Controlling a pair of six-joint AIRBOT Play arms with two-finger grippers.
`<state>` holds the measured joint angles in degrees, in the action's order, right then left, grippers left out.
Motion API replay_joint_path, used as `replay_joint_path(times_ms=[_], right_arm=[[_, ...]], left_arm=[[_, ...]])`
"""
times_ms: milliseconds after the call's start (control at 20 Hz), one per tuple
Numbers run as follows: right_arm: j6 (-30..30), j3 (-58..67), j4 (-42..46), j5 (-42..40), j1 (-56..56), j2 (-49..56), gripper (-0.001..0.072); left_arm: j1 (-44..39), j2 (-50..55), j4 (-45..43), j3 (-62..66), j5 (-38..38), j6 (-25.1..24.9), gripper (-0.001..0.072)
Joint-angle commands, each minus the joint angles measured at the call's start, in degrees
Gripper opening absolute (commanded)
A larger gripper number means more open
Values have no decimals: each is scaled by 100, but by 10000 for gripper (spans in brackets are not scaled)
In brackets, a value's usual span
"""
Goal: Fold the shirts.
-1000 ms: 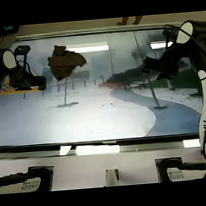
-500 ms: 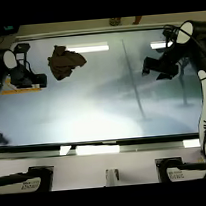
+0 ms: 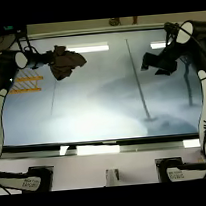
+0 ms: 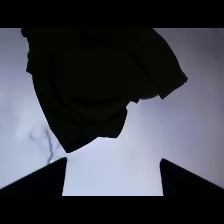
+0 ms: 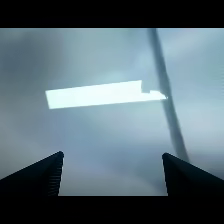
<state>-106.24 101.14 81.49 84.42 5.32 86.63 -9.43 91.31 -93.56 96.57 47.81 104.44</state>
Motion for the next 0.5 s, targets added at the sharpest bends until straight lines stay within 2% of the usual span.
replay_joint_path(times_ms=[0, 100, 150, 200, 350, 450], right_arm=[[11, 4, -74, -144, 2, 2, 683], [13, 2, -247, 26, 2, 4, 674], [15, 2, -299, 90, 2, 4, 674], [13, -4, -302, 114, 2, 4, 675], [13, -17, -308, 101, 2, 17, 675], [13, -33, -328, 101, 2, 26, 675]], left_arm=[[282, 1086, 457, 608, -190, 282, 713], [531, 1799, 1152, 1097, 164, 319, 720], [654, 2055, 1486, 1239, 175, 535, 720], [750, 2229, 1759, 1266, 35, 691, 720], [883, 2608, 2415, 1266, -662, 678, 720], [852, 2780, 2463, 1266, -1069, 688, 720]])
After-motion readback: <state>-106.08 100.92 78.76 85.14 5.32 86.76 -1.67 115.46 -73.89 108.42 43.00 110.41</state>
